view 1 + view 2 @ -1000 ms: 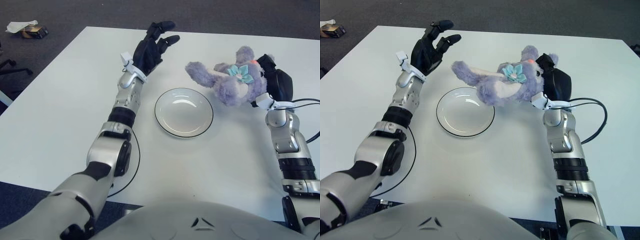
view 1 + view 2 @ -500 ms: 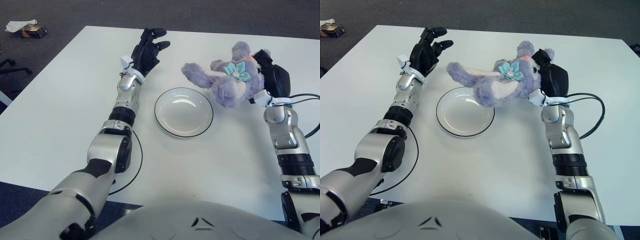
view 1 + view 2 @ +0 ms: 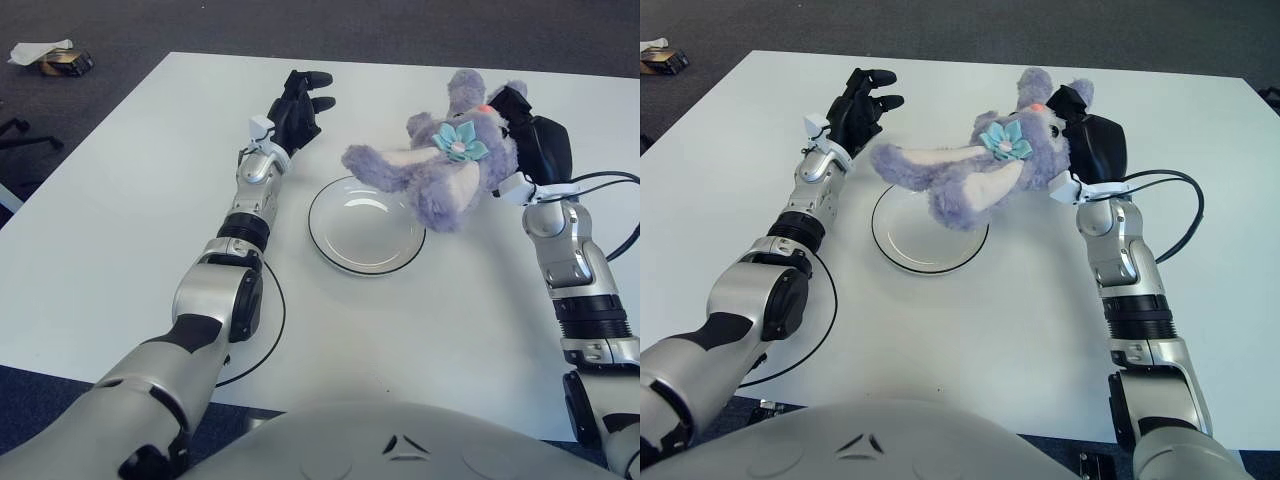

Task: Put the doll into the plate.

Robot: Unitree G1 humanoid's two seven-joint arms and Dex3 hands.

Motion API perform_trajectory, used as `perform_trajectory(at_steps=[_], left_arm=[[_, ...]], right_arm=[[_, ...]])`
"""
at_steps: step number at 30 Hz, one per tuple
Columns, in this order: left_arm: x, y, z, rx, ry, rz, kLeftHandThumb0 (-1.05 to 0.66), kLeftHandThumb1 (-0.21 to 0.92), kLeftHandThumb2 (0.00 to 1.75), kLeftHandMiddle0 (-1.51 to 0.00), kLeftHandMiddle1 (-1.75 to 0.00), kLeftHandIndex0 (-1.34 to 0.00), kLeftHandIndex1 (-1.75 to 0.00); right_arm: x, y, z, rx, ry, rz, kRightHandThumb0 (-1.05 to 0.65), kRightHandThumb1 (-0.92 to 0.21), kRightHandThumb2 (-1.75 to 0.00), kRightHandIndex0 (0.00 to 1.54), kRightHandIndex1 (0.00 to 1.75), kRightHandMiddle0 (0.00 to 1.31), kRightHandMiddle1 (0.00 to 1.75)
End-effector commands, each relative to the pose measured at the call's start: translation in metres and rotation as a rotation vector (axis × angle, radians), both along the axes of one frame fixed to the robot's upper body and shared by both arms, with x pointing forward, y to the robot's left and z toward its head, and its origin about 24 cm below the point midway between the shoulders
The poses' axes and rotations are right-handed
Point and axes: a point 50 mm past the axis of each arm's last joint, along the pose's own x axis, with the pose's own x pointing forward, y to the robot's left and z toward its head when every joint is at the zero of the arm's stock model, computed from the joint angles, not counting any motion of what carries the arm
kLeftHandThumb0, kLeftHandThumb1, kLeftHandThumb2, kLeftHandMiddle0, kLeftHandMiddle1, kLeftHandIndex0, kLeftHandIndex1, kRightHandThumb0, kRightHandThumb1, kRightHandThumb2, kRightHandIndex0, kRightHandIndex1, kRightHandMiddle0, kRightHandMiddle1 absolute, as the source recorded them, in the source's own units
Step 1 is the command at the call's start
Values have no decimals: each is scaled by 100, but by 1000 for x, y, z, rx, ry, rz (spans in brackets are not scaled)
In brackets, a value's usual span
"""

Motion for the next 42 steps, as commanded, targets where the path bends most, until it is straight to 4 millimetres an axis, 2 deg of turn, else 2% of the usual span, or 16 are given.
perform_trajectory(at_steps=[1,6,14,21,28,42], left_arm=[[3,3,2,26,17,8,-85,92,95,0,-113,-1,-142],[3,5,-6,33,53,-3,-86,92,93,0,-111,0,-136],[2,10,-17,59,96,23,-86,92,88,0,-108,0,-113],[2,15,-25,109,116,78,-88,92,90,0,-104,0,-97],[2,16,-31,124,158,116,-88,92,92,0,-106,0,-94],[2,21,-41,178,225,132,-87,92,94,0,-97,0,-94]], right_arm=[[4,5,8,-6,-38,35,0,-1,-168,85,175,61,175],[8,15,11,2,-49,92,0,-5,-164,82,175,58,175],[12,30,12,11,-64,158,0,-7,-160,80,174,56,175],[15,41,13,12,-64,207,0,-8,-159,80,171,56,175],[16,48,12,-1,-66,225,0,-9,-157,80,170,55,175],[16,63,10,-30,-77,317,0,-10,-155,79,169,54,175]])
